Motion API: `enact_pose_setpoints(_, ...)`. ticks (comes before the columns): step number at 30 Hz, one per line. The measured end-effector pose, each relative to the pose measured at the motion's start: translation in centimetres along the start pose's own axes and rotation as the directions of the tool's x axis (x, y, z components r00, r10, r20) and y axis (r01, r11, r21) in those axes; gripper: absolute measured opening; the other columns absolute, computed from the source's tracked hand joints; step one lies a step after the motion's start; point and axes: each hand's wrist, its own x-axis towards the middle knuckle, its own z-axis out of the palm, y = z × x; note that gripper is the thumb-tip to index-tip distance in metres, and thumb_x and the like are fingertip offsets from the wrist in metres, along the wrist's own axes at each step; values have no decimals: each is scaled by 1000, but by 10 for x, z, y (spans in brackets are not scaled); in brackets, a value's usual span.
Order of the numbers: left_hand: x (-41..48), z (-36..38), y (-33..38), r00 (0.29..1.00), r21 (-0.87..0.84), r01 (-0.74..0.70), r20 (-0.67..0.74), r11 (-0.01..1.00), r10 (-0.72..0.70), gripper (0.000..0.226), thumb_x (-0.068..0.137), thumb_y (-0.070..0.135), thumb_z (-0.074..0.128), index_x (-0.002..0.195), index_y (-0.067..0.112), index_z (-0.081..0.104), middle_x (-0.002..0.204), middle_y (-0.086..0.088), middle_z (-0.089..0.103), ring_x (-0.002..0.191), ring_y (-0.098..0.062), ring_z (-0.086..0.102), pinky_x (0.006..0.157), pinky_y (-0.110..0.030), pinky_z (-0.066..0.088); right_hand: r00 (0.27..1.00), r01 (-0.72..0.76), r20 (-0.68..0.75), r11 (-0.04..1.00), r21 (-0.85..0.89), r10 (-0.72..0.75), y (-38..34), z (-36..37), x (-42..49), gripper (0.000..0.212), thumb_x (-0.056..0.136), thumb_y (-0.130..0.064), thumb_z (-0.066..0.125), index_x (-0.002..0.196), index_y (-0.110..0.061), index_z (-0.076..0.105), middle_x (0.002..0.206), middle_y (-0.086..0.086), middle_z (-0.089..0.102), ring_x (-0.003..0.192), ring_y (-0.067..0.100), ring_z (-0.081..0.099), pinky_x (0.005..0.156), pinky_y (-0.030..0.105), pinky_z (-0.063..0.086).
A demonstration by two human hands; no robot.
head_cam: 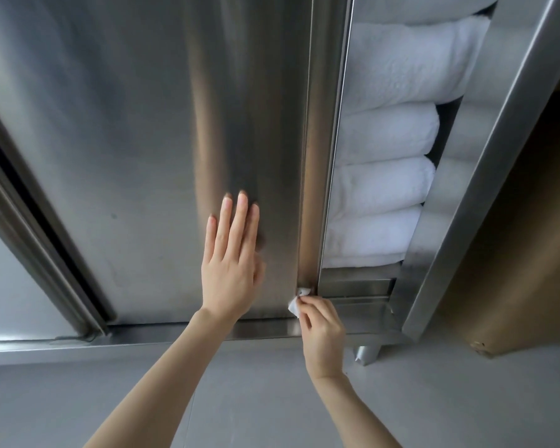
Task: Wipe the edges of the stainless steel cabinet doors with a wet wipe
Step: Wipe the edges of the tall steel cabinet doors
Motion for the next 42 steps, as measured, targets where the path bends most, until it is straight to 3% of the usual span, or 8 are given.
enact_pose_setpoints(7,0,-5,-2,998,1,-14,59,1000,14,77,73,-5,62,145,-1,35,153,-13,22,143,-36,18,121,-42,6,989,-99,112,995,30,95,4,0,-15,24,56,21,79,65,1,70,73,7,68,74,10,56,71,16,46)
enact_pose_setpoints(10,0,-9,-4,995,10,-23,94,1000,22,77,73,-6,65,144,0,36,153,-13,22,144,-33,18,121,-41,8,987,-19,161,1000,-6,20,1,-12,1,27,53,19,82,64,-3,72,70,2,69,64,16,63,65,18,47)
enact_pose_setpoints(16,4,-28,0,995,-11,-10,100,1000,11,71,70,-4,56,140,0,46,153,-14,30,144,-29,23,117,-46,23,957,233,-177,972,-6,-231,-27,-50,101,4,80,1,72,82,-2,74,83,4,70,79,13,59,84,14,46)
enact_pose_setpoints(21,39,-52,10,997,-29,-67,23,997,68,68,72,0,54,139,2,49,153,-6,32,144,-26,23,120,-44,14,898,288,-325,955,-72,-296,-46,-73,159,7,83,3,68,83,0,74,84,6,70,77,17,62,77,19,51)
enact_pose_setpoints(28,104,-69,1,998,-12,-53,-46,999,52,68,78,8,50,145,5,40,157,-6,27,147,-26,15,121,-46,9,868,363,-292,914,-182,-403,-59,-89,199,13,88,-4,63,84,-4,75,83,5,69,73,19,63,66,26,54)
enact_pose_setpoints(32,126,-68,4,999,-50,-35,-16,998,35,68,85,17,58,149,7,35,160,-3,18,149,-27,13,120,-50,13,893,321,-265,927,-193,-364,-70,-88,213,15,80,4,67,88,-5,75,84,8,65,73,22,62,56,29,54)
enact_pose_setpoints(36,126,-66,8,998,-31,-16,55,999,18,81,85,31,67,152,9,27,161,-4,14,149,-29,8,119,-52,16,925,300,-198,944,-141,-323,-54,-78,177,19,74,-4,77,93,-2,74,89,9,64,75,20,64,64,28,58)
enact_pose_setpoints(42,97,-59,19,994,-3,-6,111,1000,6,88,75,19,74,150,5,30,160,-9,18,148,-33,13,118,-51,20,968,203,-119,969,-137,-220,-32,-55,130,18,63,7,82,75,-2,73,81,10,62,67,24,63,54,30,55)
